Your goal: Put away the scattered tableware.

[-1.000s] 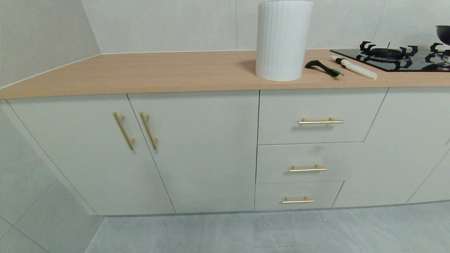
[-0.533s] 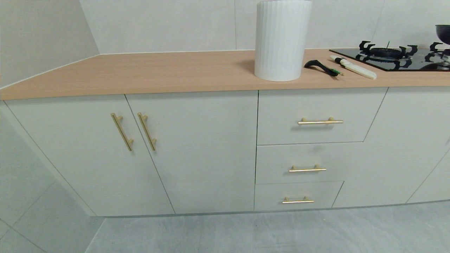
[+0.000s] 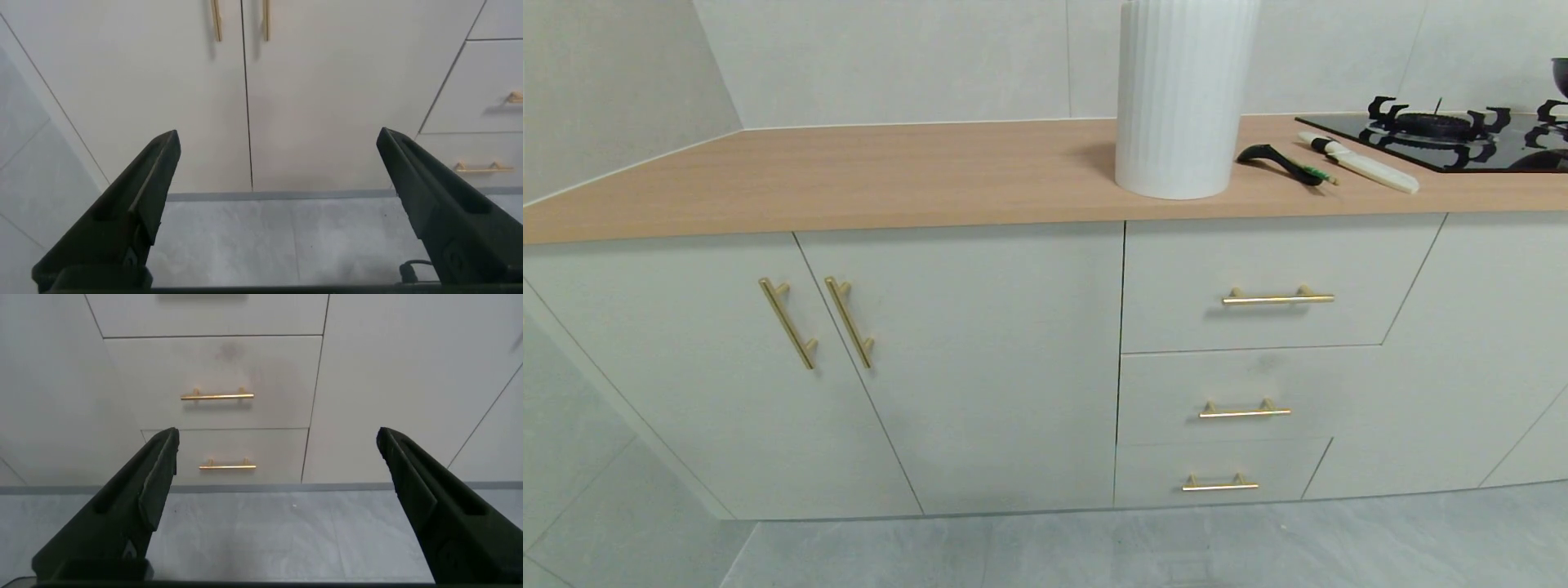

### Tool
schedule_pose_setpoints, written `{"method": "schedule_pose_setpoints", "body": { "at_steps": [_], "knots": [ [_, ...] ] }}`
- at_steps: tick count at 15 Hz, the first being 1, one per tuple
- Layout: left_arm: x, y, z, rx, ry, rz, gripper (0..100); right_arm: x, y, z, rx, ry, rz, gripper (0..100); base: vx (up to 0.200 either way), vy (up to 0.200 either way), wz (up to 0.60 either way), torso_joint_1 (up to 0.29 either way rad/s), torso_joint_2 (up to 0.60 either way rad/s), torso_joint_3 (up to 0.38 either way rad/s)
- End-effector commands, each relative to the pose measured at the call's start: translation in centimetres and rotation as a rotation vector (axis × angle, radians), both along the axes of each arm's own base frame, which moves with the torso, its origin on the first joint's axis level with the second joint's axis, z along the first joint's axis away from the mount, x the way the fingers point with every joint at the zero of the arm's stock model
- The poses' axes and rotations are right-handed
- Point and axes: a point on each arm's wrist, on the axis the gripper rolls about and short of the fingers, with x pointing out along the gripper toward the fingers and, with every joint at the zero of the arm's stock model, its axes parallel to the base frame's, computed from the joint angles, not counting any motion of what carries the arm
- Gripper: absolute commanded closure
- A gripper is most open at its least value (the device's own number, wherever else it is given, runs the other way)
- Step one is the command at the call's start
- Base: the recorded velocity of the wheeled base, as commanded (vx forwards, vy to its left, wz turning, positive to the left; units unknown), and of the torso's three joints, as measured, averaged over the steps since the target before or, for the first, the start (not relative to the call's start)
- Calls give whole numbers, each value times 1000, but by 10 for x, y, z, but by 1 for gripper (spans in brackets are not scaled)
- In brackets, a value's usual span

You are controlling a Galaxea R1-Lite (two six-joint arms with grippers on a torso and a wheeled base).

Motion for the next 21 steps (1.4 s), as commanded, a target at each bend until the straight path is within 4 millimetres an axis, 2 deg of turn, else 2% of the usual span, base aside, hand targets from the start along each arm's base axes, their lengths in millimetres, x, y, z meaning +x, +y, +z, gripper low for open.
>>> {"method": "schedule_pose_setpoints", "body": {
  "at_steps": [1, 6, 7, 8, 9, 11, 13, 16, 21],
  "knots": [
    [0, 0, 0, 0, 1, 0, 0, 0, 0, 0, -3, 1, 1, 0, 0, 0, 0, 0, 0, 0],
    [0, 0, 0, 0, 1, 0, 0, 0, 0, 0, -6, 0, 0, 0, 0, 0, 0, 0, 0, 0],
    [0, 0, 0, 0, 1, 0, 0, -2, 0, 9, 4, -48, 0, 0, 0, 0, 0, 0, 0, 0],
    [0, 0, 0, 0, 1, 0, 0, -8, 0, 29, 42, -129, 7, 0, 0, 0, 0, 0, 0, 0],
    [0, 0, 0, 0, 1, 0, 0, -10, 0, 33, 64, -132, 23, 0, 0, 0, 0, 0, 0, 0],
    [0, 0, 0, 0, 1, 0, 0, -9, 2, 28, 36, -75, 80, 0, 0, 0, 0, 0, 0, 0],
    [0, 0, 0, 0, 1, 0, 0, -5, 2, 45, 19, -36, 117, 0, 0, 0, 0, 0, 0, 0],
    [0, 0, 0, 0, 1, 0, 0, 22, 3, 88, -4, 82, 153, 0, 0, 0, 0, 0, 0, 0],
    [0, 0, 0, 0, 1, 0, 0, 75, 6, 128, -43, 223, 201, 0, 0, 0, 0, 0, 0, 0]
  ]
}}
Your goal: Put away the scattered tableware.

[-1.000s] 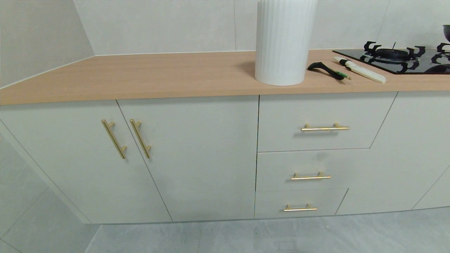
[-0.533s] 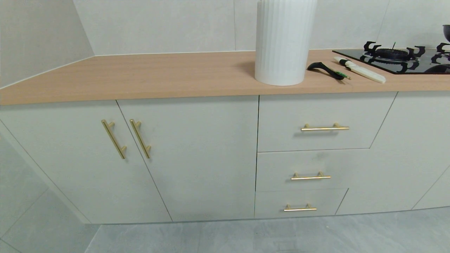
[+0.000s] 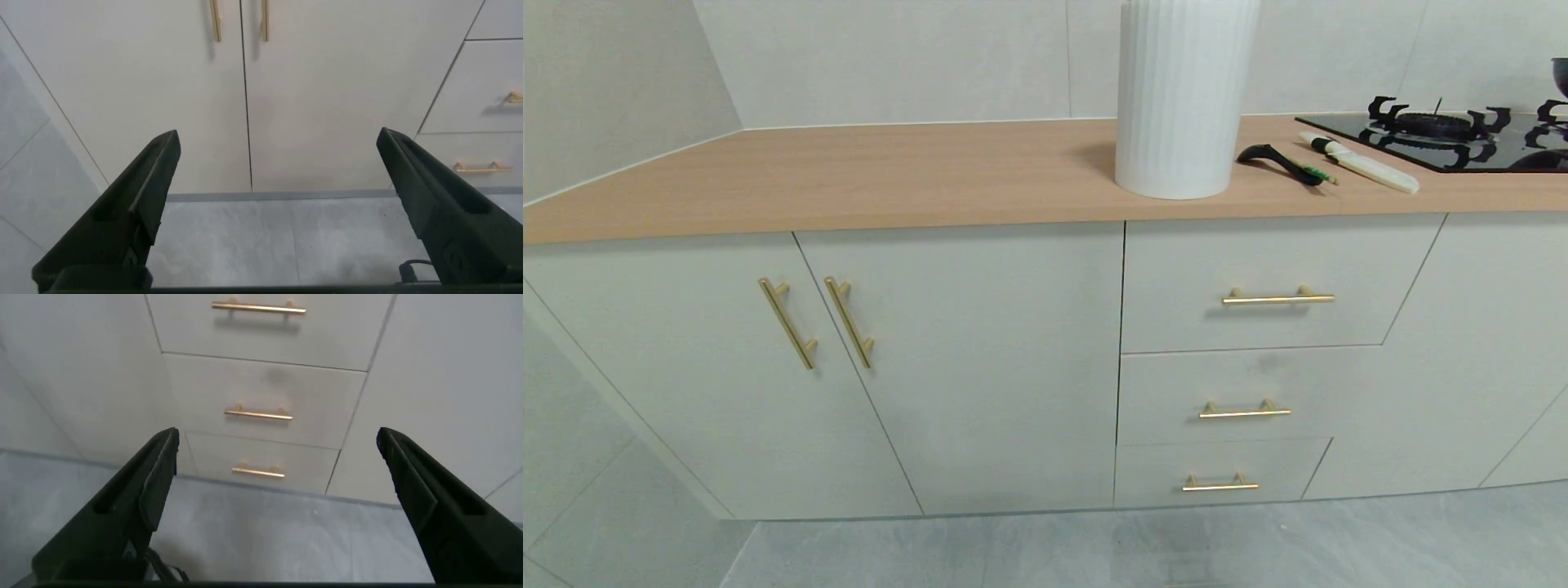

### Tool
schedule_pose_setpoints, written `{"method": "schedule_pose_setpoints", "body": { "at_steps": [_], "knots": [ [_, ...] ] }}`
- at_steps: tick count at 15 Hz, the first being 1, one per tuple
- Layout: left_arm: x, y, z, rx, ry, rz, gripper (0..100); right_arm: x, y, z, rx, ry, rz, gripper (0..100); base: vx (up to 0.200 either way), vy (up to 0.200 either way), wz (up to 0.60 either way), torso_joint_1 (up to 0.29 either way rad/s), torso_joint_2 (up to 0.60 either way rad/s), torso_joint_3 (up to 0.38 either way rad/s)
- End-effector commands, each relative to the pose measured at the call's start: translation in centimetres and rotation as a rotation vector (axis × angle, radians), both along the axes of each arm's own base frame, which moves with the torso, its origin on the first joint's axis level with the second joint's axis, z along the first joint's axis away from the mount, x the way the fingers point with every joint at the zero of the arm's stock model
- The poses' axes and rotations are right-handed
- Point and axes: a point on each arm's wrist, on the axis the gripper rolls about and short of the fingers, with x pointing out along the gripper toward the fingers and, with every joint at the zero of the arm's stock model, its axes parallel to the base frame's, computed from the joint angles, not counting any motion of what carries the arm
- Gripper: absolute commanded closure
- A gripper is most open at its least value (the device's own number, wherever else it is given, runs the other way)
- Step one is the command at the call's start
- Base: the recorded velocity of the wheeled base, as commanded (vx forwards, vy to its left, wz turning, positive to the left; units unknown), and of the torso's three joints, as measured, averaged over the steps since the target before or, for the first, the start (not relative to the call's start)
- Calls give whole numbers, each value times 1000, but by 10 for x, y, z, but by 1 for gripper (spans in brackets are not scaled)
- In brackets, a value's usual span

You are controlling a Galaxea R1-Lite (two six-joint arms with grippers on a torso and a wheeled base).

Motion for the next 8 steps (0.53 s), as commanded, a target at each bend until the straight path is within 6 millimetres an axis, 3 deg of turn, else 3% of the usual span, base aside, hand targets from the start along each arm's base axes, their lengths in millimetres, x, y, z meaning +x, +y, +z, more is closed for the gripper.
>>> {"method": "schedule_pose_setpoints", "body": {
  "at_steps": [1, 4, 8],
  "knots": [
    [0, 0, 0, -1, 1, 0, 0, 48, 4, 24, -11, 128, 38, 0, 0, 0, 0, 0, 0, 0],
    [0, 0, 0, -1, 1, 0, 0, 92, 8, 39, 0, 140, 94, 0, 0, 0, 0, 0, 0, 0],
    [0, 0, 0, -1, 1, 0, 0, 124, 19, 61, -6, 134, 148, 0, 0, 0, 0, 0, 0, 0]
  ]
}}
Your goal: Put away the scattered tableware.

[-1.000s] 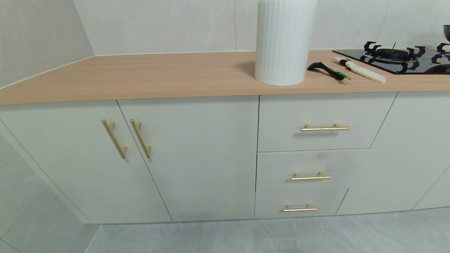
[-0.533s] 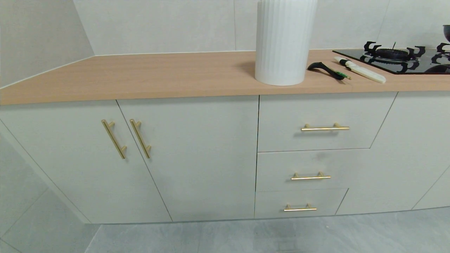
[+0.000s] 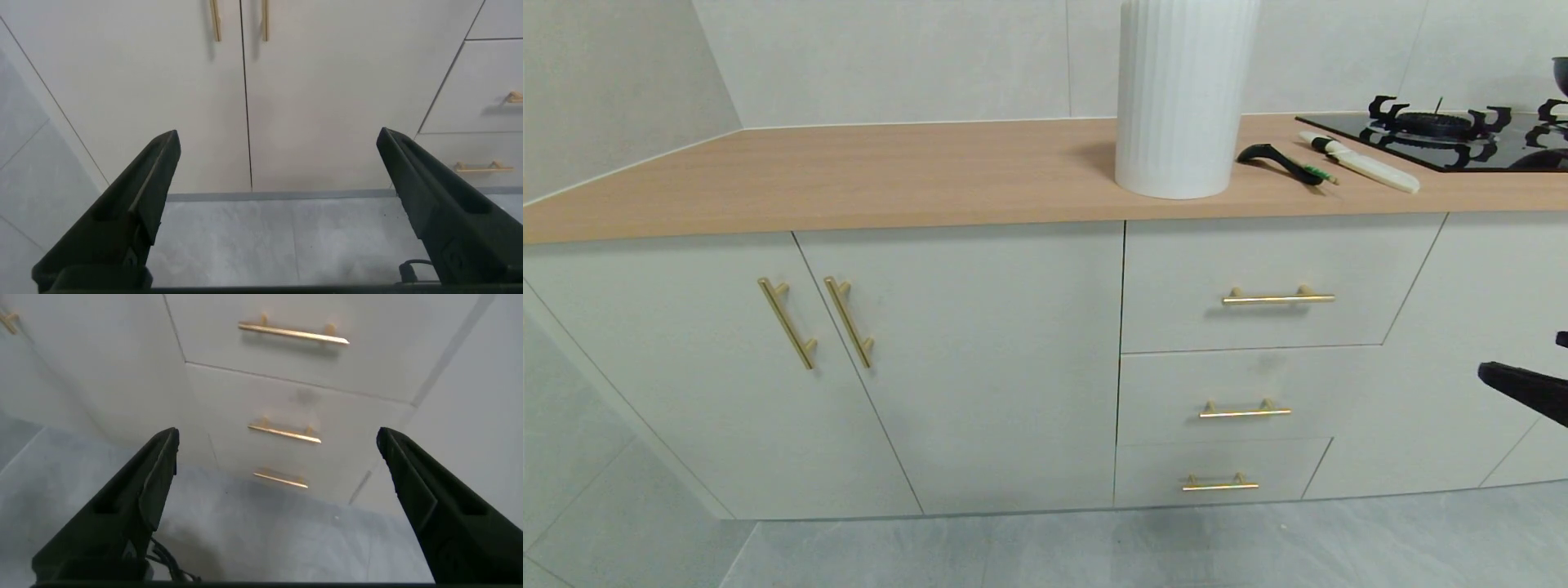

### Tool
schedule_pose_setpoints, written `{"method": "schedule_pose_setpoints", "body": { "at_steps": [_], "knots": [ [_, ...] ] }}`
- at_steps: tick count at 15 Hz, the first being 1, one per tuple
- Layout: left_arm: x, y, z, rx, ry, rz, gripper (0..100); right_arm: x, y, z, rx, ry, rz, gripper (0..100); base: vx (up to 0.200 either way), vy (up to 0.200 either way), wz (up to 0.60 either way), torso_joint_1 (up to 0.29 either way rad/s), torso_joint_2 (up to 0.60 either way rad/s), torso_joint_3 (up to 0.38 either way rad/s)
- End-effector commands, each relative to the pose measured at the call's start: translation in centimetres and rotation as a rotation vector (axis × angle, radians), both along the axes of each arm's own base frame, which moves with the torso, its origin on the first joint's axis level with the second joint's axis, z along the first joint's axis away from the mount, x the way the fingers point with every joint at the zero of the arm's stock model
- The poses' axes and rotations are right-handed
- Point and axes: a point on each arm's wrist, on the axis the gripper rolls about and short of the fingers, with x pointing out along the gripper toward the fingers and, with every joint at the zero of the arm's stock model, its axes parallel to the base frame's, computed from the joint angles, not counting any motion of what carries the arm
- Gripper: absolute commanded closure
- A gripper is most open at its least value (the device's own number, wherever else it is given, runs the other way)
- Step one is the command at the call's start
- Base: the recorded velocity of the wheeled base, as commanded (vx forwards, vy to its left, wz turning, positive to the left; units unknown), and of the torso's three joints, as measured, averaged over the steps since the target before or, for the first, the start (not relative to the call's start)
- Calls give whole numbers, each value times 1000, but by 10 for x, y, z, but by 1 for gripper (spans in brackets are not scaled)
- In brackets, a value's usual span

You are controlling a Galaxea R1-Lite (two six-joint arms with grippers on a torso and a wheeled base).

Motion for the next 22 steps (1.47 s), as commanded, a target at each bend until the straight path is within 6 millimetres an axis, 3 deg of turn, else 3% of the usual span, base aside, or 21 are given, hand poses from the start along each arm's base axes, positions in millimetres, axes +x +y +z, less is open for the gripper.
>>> {"method": "schedule_pose_setpoints", "body": {
  "at_steps": [1, 6, 9, 10, 14, 17, 18, 22],
  "knots": [
    [0, 0, 0, 0, 1, 0, 0, 34, 6, 5, -1, 52, 16, 0, 0, 0, 0, 0, 0, 0],
    [0, 0, 0, 0, 1, 0, 0, 63, 22, -20, 29, 189, 69, 0, 0, 0, 0, 0, 0, 0],
    [0, 0, 0, 0, 1, 0, 0, 96, 28, -44, 3, 285, 34, 0, 0, 0, 0, 0, 0, 0],
    [0, 0, 0, 0, 1, 0, 0, 118, 31, -64, -18, 341, -5, 0, 0, 0, 0, 0, 0, 0],
    [0, 0, 0, 0, 1, 0, 0, 151, 37, -106, -45, 418, -36, 0, 0, 0, 0, 0, 0, 0],
    [0, 0, 0, 0, 1, 0, 0, 160, 39, -120, -49, 435, -42, 0, 0, 0, 0, 0, 0, 0],
    [0, 0, 0, 0, 1, 0, 0, 168, 47, -142, -62, 448, -30, 0, 0, 0, 0, 0, 0, 0],
    [0, 0, 0, 0, 1, 0, 0, 185, 56, -178, -102, 417, -106, 0, 0, 0, 0, 0, 0, 0]
  ]
}}
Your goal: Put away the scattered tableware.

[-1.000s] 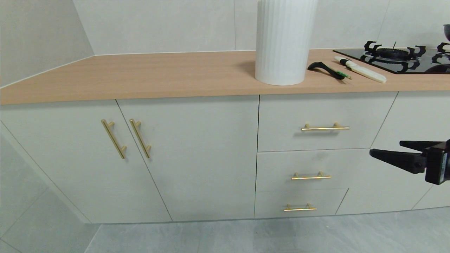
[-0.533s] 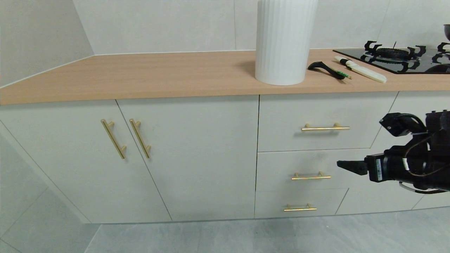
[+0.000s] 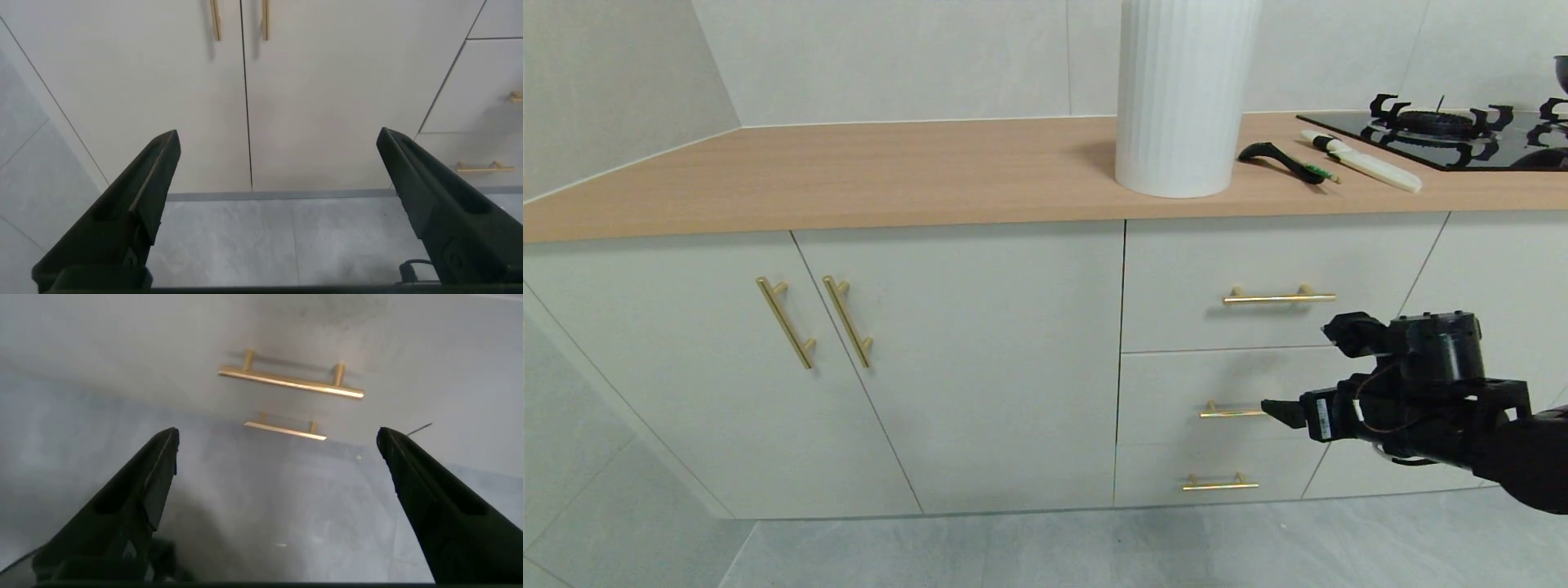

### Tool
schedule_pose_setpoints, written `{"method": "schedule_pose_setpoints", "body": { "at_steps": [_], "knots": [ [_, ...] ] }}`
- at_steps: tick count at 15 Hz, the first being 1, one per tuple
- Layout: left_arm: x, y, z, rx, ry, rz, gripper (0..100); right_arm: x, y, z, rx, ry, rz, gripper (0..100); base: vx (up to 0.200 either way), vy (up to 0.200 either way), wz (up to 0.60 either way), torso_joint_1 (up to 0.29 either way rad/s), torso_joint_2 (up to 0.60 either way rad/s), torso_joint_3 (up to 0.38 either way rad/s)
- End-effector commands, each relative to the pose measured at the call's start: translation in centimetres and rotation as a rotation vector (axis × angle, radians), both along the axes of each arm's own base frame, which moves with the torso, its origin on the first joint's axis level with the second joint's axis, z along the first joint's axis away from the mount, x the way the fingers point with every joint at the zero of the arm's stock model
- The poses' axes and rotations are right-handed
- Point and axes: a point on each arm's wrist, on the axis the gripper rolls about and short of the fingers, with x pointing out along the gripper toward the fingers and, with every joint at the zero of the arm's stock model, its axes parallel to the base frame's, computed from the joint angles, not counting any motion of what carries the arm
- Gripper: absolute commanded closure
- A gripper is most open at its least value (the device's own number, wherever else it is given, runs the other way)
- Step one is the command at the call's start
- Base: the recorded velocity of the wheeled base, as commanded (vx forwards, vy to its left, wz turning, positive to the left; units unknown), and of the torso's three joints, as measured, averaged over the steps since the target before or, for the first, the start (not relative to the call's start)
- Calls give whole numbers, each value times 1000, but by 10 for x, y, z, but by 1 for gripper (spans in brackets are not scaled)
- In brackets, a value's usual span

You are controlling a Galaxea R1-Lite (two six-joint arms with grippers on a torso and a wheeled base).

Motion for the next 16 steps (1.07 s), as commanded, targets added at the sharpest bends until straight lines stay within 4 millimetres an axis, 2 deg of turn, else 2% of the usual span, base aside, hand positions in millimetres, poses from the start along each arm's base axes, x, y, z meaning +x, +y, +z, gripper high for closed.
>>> {"method": "schedule_pose_setpoints", "body": {
  "at_steps": [1, 10, 16],
  "knots": [
    [0, 0, 0, -1, 1, 0, 0, 9, 7, -38, -18, 66, -17, 0, 0, 0, 0, 0, 0, 0],
    [0, 0, 0, -1, 1, 0, 0, 43, 13, -88, -6, -71, -142, 0, 0, 0, 0, 0, 0, 0],
    [0, 0, 0, -1, 1, 0, 0, 63, 17, -100, 45, -92, -227, 0, 0, 0, 0, 0, 0, 0]
  ]
}}
